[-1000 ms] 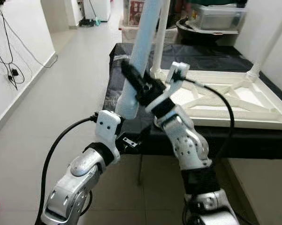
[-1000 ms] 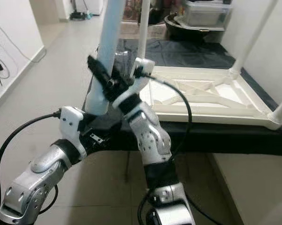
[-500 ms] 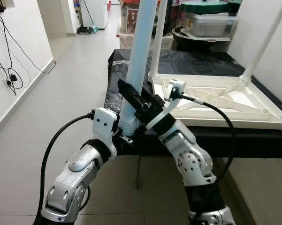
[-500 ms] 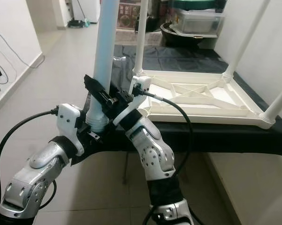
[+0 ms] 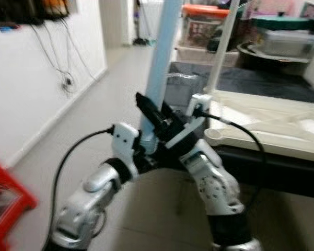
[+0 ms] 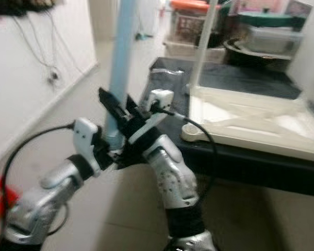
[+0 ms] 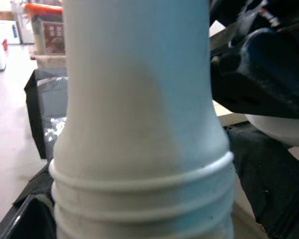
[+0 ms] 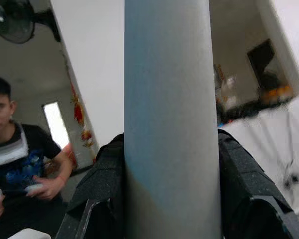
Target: Building children table
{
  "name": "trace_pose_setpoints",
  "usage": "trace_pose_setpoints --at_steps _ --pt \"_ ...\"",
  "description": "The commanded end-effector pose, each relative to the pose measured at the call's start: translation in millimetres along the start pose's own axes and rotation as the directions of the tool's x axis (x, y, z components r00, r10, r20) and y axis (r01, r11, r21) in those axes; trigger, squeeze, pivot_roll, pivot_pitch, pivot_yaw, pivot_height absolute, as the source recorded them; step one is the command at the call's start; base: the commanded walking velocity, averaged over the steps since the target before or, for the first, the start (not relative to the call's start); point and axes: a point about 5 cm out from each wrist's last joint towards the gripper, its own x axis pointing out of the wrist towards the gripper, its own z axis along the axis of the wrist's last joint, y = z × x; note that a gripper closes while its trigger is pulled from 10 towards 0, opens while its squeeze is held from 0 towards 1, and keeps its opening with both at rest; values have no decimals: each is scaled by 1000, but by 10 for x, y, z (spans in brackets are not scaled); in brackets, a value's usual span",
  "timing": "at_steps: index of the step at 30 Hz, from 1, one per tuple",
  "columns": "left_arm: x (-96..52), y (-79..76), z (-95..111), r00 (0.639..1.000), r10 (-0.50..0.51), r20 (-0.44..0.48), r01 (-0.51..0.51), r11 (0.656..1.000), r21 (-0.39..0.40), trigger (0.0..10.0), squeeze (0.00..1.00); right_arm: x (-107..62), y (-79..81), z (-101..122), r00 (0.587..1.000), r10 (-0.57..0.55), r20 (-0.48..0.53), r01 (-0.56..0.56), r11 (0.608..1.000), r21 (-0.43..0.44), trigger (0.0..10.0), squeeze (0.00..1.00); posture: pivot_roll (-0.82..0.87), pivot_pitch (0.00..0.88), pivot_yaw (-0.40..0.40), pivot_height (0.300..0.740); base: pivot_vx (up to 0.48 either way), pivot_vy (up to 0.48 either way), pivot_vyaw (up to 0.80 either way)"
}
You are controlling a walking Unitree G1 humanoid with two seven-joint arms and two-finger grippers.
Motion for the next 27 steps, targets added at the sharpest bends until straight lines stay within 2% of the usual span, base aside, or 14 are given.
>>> trace_pose_setpoints --at_steps 1,13,14,15,27 --pt "72 -64 25 999 -42 11 42 999 0 10000 0 56 155 -129 996 78 -51 -76 997 34 0 0 111 62 -22 740 0 0 0" --pt "80 -40 48 999 -33 21 34 999 -20 10000 0 -46 107 -251 994 39 -104 -42 999 -30 0 0 110 59 -23 740 0 0 0" --pt "82 -33 42 999 -30 19 30 999 -16 6706 0 -53 101 -260 994 35 -107 -39 999 -34 0 0 109 58 -21 740 0 0 0" --pt "81 -25 35 1000 -26 18 26 1000 -12 0 0 -58 94 -265 994 29 -109 -34 999 -38 0 0 108 58 -22 740 0 0 0" --pt "53 15 -22 1000 1 3 -1 1000 22 0 0 -81 27 -281 993 -22 -117 14 998 -66 0 0 109 58 -22 740 0 0 0"
